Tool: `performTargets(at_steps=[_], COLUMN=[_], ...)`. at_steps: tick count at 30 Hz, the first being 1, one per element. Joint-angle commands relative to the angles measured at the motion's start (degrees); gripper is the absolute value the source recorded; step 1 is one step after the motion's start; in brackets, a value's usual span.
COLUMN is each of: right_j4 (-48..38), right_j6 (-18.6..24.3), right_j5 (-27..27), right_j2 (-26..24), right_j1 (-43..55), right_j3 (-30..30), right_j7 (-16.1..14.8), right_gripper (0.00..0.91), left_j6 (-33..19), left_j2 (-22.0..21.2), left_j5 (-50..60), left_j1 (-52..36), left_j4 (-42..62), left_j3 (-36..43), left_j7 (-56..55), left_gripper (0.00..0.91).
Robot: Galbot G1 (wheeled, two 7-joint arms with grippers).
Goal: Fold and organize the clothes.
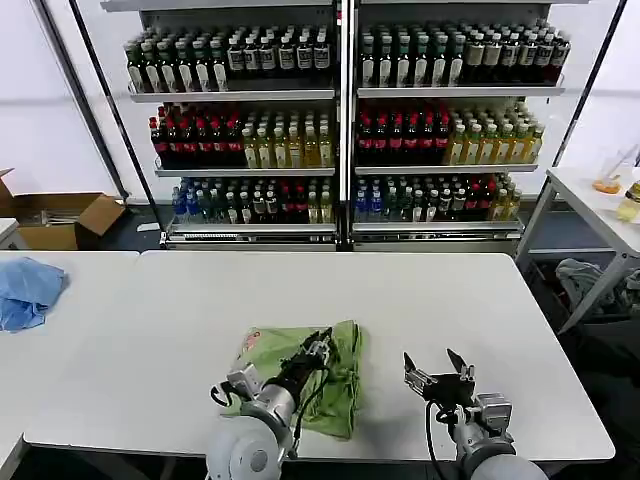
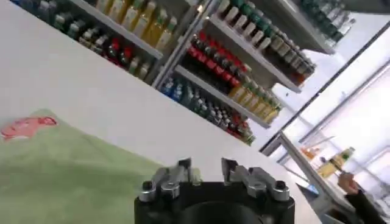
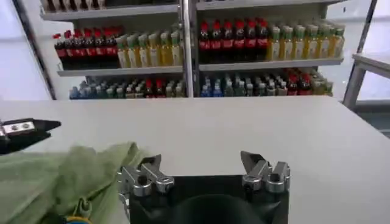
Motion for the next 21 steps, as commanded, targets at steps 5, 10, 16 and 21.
performTargets(at_steps=[5,10,16,21], right_j4=[0.4,0.2,0.0,-0.2], right_j6=[0.2,0.4,0.5,0.4], right_j5=[0.2,0.4,0.5,0.6], right_j2=[-0.2,-0.4,-0.3,-0.6], right_j1=[0.0,0.3,1.0,1.4], right_j3=[0.5,0.4,-0.1,-0.2], right_j7=[-0.2,-0.4,-0.4,-0.4], right_gripper=[0.907,0.907,0.907,0.907], left_j6=[-2.9,-2.4,1.7,4.5], left_j2=[1.1,4.4,5.2,5.1], left_j5=[17.7,27.6,31.8,33.5], left_j1=[2.3,5.2,6.1,5.6], left_j4=[-1.7,-1.6,-0.7,1.8], left_j3=[-4.3,-9.8,-11.9,-12.0], left_j7=[3.7,2.7,1.9,1.9], left_gripper=[0.907,0.907,0.907,0.907])
